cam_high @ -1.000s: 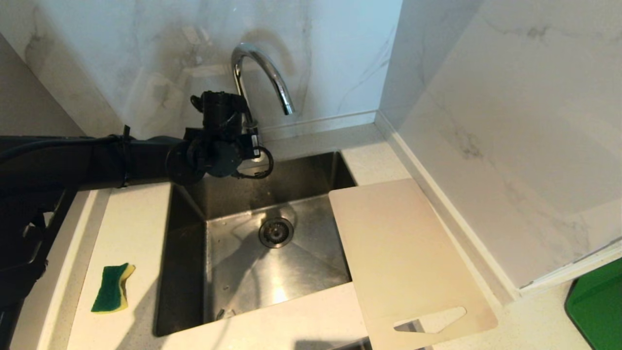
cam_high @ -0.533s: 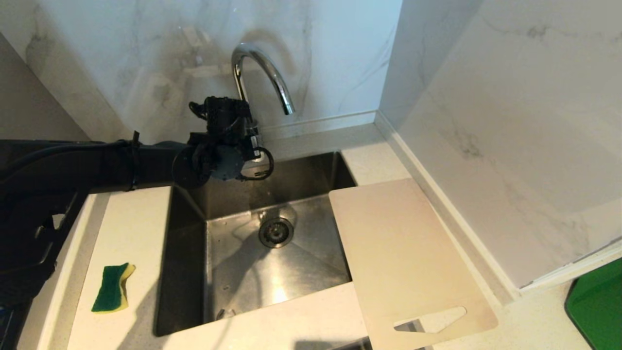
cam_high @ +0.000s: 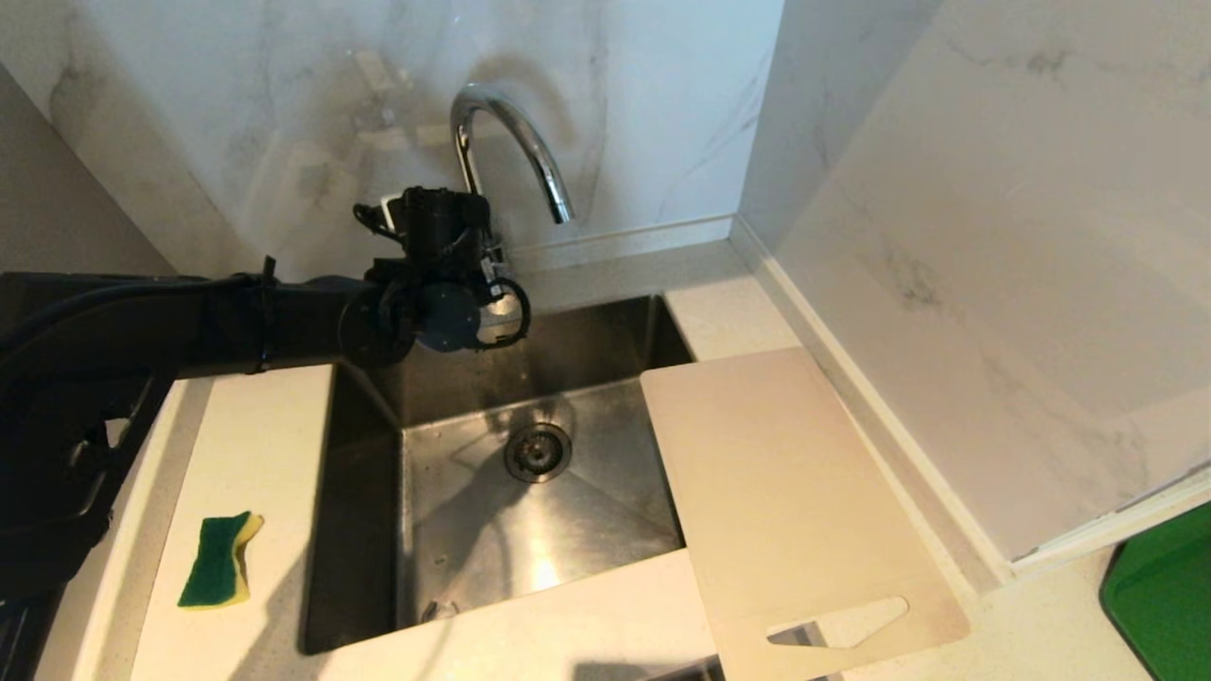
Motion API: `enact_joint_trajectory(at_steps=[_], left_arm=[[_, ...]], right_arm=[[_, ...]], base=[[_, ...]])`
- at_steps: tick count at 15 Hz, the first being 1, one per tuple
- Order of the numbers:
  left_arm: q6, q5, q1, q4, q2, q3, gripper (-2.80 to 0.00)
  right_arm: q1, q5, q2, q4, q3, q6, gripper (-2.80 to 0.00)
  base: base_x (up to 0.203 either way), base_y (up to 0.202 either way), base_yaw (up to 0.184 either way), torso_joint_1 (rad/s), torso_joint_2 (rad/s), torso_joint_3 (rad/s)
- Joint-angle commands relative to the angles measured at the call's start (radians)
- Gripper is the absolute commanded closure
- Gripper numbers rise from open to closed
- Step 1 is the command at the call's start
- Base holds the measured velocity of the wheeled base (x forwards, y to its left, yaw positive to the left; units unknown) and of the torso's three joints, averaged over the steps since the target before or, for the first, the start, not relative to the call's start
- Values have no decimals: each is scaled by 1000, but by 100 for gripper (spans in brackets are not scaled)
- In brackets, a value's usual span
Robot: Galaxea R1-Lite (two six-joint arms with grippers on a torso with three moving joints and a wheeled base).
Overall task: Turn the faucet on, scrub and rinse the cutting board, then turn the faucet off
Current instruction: Turn on the tap
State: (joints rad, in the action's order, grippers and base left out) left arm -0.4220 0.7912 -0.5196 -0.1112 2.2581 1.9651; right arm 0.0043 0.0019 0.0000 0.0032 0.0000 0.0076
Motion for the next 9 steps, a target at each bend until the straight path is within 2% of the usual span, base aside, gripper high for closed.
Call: enact_joint_trajectory(at_steps=[1, 5, 9], left_arm=[[-51, 8, -4, -33, -2, 0, -280], [-173, 28, 0, -55, 11, 0, -280], [-232, 61, 8, -61, 33, -9, -280]], right_arm=[[0, 0, 0, 0, 2, 0, 0], [0, 0, 0, 0, 2, 0, 0], [0, 0, 0, 0, 2, 0, 0]], base=[[0, 0, 0, 0, 0, 0], [0, 0, 0, 0, 0, 0], [0, 0, 0, 0, 0, 0]])
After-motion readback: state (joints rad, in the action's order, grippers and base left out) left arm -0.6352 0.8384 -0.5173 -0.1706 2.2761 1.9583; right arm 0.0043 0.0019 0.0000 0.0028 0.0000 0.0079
